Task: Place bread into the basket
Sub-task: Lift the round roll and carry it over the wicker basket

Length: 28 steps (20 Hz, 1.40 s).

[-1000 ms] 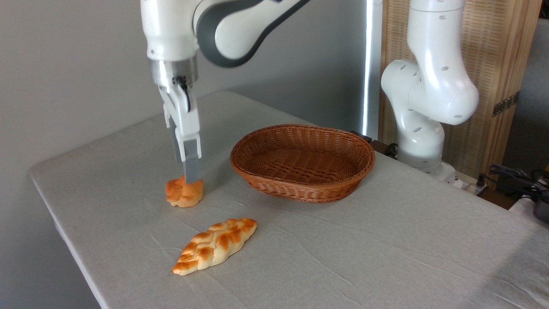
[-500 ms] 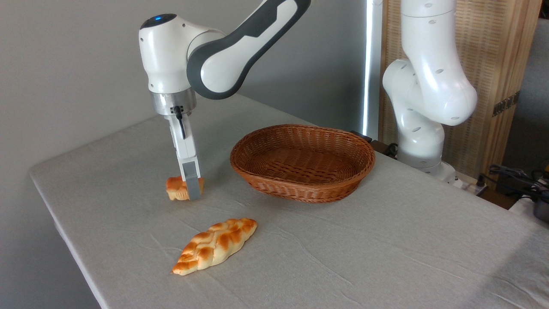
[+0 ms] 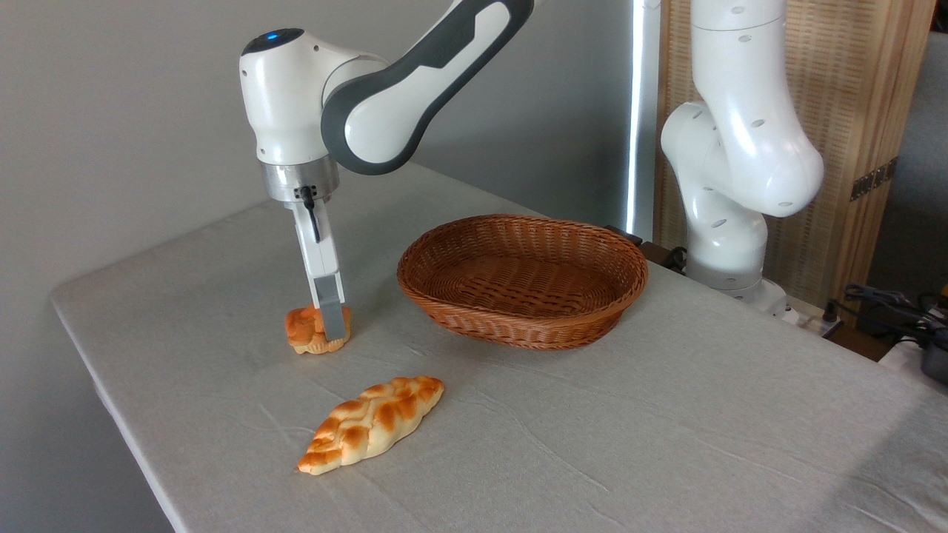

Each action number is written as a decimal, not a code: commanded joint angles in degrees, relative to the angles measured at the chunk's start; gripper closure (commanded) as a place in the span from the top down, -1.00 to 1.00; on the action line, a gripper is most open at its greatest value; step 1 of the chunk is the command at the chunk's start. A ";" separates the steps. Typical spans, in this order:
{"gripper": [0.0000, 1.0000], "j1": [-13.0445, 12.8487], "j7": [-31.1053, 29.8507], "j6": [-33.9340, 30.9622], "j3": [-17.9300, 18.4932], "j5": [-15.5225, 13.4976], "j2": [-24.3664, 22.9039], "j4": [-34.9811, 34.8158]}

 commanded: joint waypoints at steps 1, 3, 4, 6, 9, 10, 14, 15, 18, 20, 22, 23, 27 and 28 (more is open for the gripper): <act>-0.49 -0.34 0.03 0.99 0.63 1.01 -0.20 0.35; -0.50 -0.34 0.03 0.72 0.80 1.01 -0.29 1.32; -0.50 -0.34 -0.06 -0.32 0.98 1.01 -0.29 1.93; -0.49 -0.25 -0.06 -7.14 1.33 0.92 -0.81 5.43; -0.43 -0.34 0.21 -20.33 3.96 0.92 -2.30 11.51; -0.42 -0.34 0.38 -22.20 5.19 0.83 -4.92 11.61; -0.25 -0.77 4.85 -28.97 7.13 0.30 -13.89 7.67; -0.21 -0.95 5.56 -29.42 7.13 0.56 -15.74 5.22; -0.20 -4.19 5.57 -29.51 8.44 0.92 -20.39 -2.08; 0.10 -6.74 5.83 -30.56 11.16 0.92 -24.17 -7.53; 0.12 -8.42 5.92 -32.76 12.23 0.92 -25.68 -10.44; 0.12 -8.86 5.49 -32.76 12.23 0.92 -25.51 -10.98; 0.78 -10.44 5.22 -32.68 12.14 0.83 -24.64 -11.25; 0.80 -10.97 5.13 -32.76 12.14 0.83 -24.63 -11.33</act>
